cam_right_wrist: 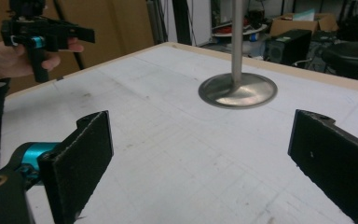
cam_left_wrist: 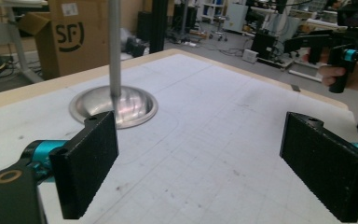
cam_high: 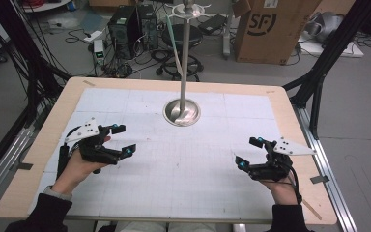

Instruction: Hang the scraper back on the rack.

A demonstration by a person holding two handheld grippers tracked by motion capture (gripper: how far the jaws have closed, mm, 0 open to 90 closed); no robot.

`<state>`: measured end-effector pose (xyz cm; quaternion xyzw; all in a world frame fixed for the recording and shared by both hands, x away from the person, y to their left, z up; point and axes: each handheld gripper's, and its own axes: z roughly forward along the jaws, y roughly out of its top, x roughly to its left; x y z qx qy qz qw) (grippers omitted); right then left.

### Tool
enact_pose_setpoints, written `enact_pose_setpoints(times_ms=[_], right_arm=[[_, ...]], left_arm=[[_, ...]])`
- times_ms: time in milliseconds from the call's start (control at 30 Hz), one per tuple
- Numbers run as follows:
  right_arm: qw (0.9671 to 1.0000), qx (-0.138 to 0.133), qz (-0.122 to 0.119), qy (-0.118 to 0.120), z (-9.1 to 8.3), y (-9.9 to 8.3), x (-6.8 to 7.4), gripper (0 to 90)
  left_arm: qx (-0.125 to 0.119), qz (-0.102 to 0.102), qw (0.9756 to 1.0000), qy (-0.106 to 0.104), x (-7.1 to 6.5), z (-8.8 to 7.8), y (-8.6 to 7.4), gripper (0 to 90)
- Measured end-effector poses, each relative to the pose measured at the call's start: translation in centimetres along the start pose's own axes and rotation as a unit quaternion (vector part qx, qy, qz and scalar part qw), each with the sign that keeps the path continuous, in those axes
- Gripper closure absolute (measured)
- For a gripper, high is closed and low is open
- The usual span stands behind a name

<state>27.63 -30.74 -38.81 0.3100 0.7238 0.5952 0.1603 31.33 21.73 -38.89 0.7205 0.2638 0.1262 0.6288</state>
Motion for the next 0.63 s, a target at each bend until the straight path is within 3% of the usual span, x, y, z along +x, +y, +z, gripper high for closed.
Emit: enact_pose_setpoints(times_ms=[133,333,433,467,633], right_arm=[[0.9999,0.007,-0.003,-0.014,-0.3,-0.4,-0.3,5.5],[0.9996,-0.001,0.0,-0.027,-1.0,-1.4,-0.9,5.5],[0.9994,-0.007,0.007,-0.033,-1.3,-1.9,-1.2,5.4],[0.9993,-0.01,0.009,-0.034,-1.4,-2.1,-1.3,5.5],[0.9992,-0.01,0.017,-0.034,-1.3,-2.4,-1.6,5.4]], left_arm=[[-0.007,0.016,0.9993,0.034,0.1,-1.3,-1.3,11.8],[-0.016,-0.001,0.9978,0.064,0.7,-3.7,-3.3,11.8],[-0.039,-0.044,0.9962,0.064,0.9,-4.6,-4.0,11.8],[-0.044,-0.047,0.9957,0.067,0.9,-4.8,-4.0,11.8],[-0.049,-0.032,0.9942,0.091,1.1,-5.1,-4.1,11.8]])
